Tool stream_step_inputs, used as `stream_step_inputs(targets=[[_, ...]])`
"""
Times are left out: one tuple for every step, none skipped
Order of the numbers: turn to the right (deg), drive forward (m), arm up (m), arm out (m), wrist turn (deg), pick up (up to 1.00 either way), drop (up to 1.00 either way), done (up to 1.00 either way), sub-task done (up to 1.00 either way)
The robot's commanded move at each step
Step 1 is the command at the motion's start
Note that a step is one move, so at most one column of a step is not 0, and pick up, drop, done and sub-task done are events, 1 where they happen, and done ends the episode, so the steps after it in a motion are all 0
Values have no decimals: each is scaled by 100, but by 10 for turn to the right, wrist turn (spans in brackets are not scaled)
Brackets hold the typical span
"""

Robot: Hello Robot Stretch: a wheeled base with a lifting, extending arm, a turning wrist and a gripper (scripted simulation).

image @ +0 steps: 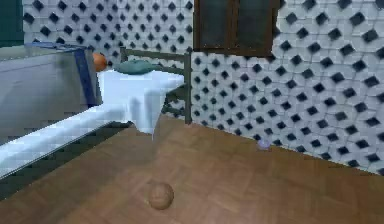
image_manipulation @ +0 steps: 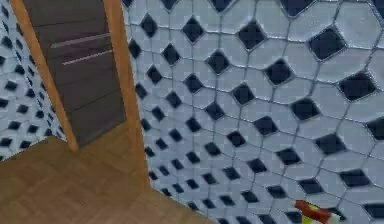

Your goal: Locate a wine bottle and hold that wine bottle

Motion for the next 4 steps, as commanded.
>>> stream_step_inputs(targets=[[450,0,0,0,0,0,0,0,0],[90,0,0,0,0,0,0,0,0],[0,100,0,0,0,0,0,0,0],[30,0,0,0,0,0,0,0,0]])
